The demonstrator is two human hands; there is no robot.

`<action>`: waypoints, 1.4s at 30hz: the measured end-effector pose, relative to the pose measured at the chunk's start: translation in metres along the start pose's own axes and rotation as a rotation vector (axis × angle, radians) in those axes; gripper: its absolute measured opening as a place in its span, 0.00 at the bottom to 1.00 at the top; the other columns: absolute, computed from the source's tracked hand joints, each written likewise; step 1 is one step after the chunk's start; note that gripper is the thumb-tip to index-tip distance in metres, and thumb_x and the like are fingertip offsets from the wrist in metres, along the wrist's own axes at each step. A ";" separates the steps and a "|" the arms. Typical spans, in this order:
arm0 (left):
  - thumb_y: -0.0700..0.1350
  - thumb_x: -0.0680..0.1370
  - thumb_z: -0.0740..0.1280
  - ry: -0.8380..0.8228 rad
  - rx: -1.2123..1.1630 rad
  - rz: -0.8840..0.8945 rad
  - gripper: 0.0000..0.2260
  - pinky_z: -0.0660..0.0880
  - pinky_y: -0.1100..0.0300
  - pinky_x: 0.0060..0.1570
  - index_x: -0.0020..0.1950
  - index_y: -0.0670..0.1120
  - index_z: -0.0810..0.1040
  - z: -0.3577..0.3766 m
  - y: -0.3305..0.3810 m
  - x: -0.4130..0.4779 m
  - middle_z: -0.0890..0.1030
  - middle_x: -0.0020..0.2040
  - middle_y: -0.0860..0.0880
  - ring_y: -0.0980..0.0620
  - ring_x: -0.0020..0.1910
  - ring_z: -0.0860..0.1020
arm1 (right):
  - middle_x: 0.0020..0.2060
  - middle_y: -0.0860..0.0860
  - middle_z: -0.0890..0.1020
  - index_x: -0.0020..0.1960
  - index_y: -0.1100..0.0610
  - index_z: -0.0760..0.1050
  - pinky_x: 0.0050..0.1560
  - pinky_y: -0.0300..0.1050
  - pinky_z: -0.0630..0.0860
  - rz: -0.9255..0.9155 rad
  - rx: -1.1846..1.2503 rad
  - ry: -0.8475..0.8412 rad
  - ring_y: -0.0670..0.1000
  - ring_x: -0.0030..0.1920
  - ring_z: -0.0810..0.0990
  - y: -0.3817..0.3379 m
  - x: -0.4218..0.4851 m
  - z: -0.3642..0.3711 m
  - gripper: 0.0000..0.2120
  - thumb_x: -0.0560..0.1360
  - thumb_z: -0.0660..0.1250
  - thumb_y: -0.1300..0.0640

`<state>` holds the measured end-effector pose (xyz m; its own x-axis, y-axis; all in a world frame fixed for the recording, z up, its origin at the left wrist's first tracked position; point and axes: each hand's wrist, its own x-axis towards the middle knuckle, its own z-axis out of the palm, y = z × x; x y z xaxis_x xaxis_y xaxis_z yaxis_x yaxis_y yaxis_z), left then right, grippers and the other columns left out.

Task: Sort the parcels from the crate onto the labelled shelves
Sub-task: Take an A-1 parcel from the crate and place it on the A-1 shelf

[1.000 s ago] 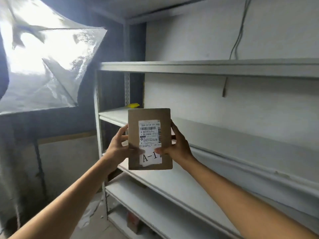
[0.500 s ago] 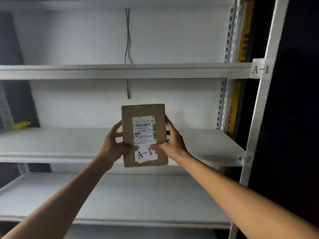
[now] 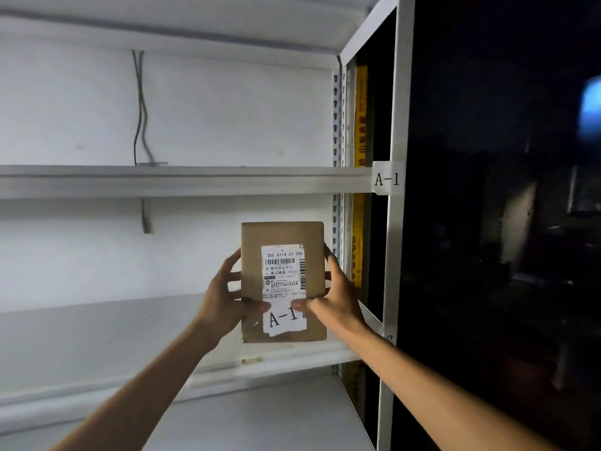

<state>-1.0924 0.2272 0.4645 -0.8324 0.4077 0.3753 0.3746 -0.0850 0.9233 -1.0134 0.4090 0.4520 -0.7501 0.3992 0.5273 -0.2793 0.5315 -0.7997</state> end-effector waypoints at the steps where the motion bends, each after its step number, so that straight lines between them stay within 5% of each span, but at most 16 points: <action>1: 0.24 0.61 0.75 -0.012 -0.003 0.010 0.47 0.79 0.37 0.39 0.71 0.58 0.66 0.001 0.004 -0.002 0.77 0.53 0.46 0.45 0.43 0.83 | 0.53 0.40 0.77 0.74 0.41 0.55 0.53 0.41 0.78 -0.005 -0.001 0.011 0.42 0.52 0.74 -0.004 -0.003 -0.003 0.52 0.59 0.81 0.60; 5: 0.25 0.61 0.76 -0.039 0.015 0.087 0.47 0.81 0.52 0.33 0.70 0.61 0.67 0.003 0.023 -0.012 0.77 0.52 0.49 0.49 0.43 0.82 | 0.47 0.35 0.76 0.73 0.43 0.55 0.40 0.25 0.73 -0.007 0.053 0.093 0.35 0.47 0.76 -0.019 -0.016 -0.012 0.51 0.61 0.79 0.65; 8: 0.26 0.61 0.76 -0.046 0.005 0.178 0.46 0.79 0.62 0.31 0.61 0.70 0.67 0.006 0.043 -0.022 0.78 0.50 0.56 0.54 0.44 0.81 | 0.40 0.27 0.78 0.60 0.35 0.60 0.34 0.19 0.68 -0.030 0.028 0.197 0.27 0.43 0.75 -0.038 -0.028 -0.023 0.42 0.60 0.80 0.62; 13: 0.30 0.63 0.77 -0.105 -0.053 0.295 0.42 0.80 0.63 0.35 0.65 0.66 0.68 0.014 0.084 -0.029 0.78 0.56 0.56 0.54 0.52 0.79 | 0.55 0.45 0.82 0.69 0.50 0.65 0.53 0.47 0.79 -0.038 0.055 0.246 0.47 0.55 0.80 -0.080 -0.036 -0.052 0.41 0.61 0.80 0.58; 16: 0.31 0.62 0.78 -0.104 -0.107 0.332 0.42 0.79 0.64 0.34 0.69 0.59 0.69 0.019 0.112 -0.021 0.78 0.58 0.54 0.54 0.52 0.79 | 0.52 0.44 0.82 0.64 0.53 0.69 0.43 0.29 0.77 -0.101 0.043 0.290 0.37 0.50 0.79 -0.108 -0.027 -0.069 0.34 0.63 0.79 0.62; 20: 0.32 0.63 0.78 -0.113 -0.089 0.385 0.42 0.80 0.63 0.36 0.72 0.55 0.67 0.027 0.151 0.006 0.77 0.60 0.50 0.52 0.52 0.80 | 0.60 0.52 0.79 0.67 0.55 0.68 0.51 0.45 0.78 -0.145 0.015 0.289 0.51 0.59 0.77 -0.144 0.001 -0.089 0.33 0.65 0.78 0.60; 24: 0.32 0.64 0.77 -0.123 0.023 0.411 0.45 0.80 0.44 0.51 0.74 0.55 0.62 0.035 0.193 0.053 0.76 0.63 0.46 0.45 0.54 0.81 | 0.61 0.54 0.78 0.67 0.57 0.68 0.59 0.55 0.76 -0.182 -0.012 0.251 0.54 0.61 0.76 -0.172 0.053 -0.110 0.34 0.65 0.78 0.58; 26: 0.31 0.64 0.77 -0.114 0.084 0.433 0.45 0.78 0.43 0.55 0.74 0.57 0.61 0.036 0.212 0.076 0.76 0.64 0.47 0.44 0.54 0.81 | 0.61 0.54 0.78 0.68 0.57 0.67 0.60 0.55 0.75 -0.196 0.002 0.238 0.54 0.61 0.76 -0.178 0.079 -0.118 0.34 0.66 0.77 0.58; 29: 0.31 0.66 0.76 -0.095 0.112 0.462 0.44 0.77 0.47 0.55 0.74 0.58 0.60 0.043 0.232 0.109 0.75 0.65 0.48 0.44 0.55 0.81 | 0.60 0.56 0.78 0.69 0.61 0.65 0.48 0.39 0.79 -0.245 0.075 0.240 0.55 0.60 0.77 -0.180 0.117 -0.127 0.33 0.67 0.75 0.64; 31: 0.30 0.69 0.73 -0.093 0.126 0.455 0.42 0.76 0.42 0.57 0.74 0.58 0.60 0.049 0.237 0.127 0.74 0.66 0.47 0.42 0.58 0.78 | 0.59 0.55 0.78 0.69 0.63 0.63 0.34 0.25 0.74 -0.272 0.105 0.236 0.53 0.57 0.77 -0.177 0.139 -0.128 0.34 0.68 0.74 0.68; 33: 0.29 0.71 0.69 -0.062 0.153 0.447 0.39 0.76 0.40 0.56 0.74 0.58 0.61 0.055 0.236 0.144 0.74 0.66 0.46 0.40 0.60 0.76 | 0.54 0.50 0.77 0.69 0.62 0.63 0.29 0.21 0.69 -0.284 0.108 0.223 0.46 0.48 0.77 -0.169 0.161 -0.127 0.33 0.68 0.73 0.69; 35: 0.28 0.72 0.66 -0.043 0.157 0.440 0.38 0.77 0.39 0.54 0.74 0.58 0.61 0.059 0.229 0.160 0.74 0.66 0.45 0.39 0.60 0.76 | 0.54 0.50 0.77 0.69 0.61 0.62 0.39 0.25 0.73 -0.277 0.095 0.185 0.45 0.48 0.77 -0.156 0.183 -0.127 0.33 0.69 0.72 0.69; 38: 0.28 0.72 0.66 -0.035 0.144 0.412 0.37 0.77 0.37 0.51 0.75 0.56 0.60 0.064 0.210 0.184 0.73 0.66 0.44 0.38 0.60 0.76 | 0.65 0.54 0.74 0.74 0.55 0.54 0.64 0.48 0.70 -0.236 0.037 0.132 0.54 0.65 0.72 -0.135 0.212 -0.123 0.39 0.71 0.72 0.65; 42: 0.33 0.67 0.74 -0.052 0.145 0.381 0.45 0.76 0.37 0.55 0.75 0.58 0.58 0.074 0.187 0.206 0.75 0.65 0.44 0.38 0.60 0.77 | 0.69 0.54 0.71 0.77 0.54 0.48 0.69 0.52 0.66 -0.221 -0.018 0.111 0.55 0.69 0.68 -0.117 0.233 -0.115 0.41 0.73 0.70 0.62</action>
<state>-1.1641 0.3623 0.7086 -0.6025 0.4179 0.6800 0.7089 -0.1111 0.6965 -1.0865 0.5261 0.7013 -0.6013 0.3505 0.7180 -0.4183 0.6276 -0.6566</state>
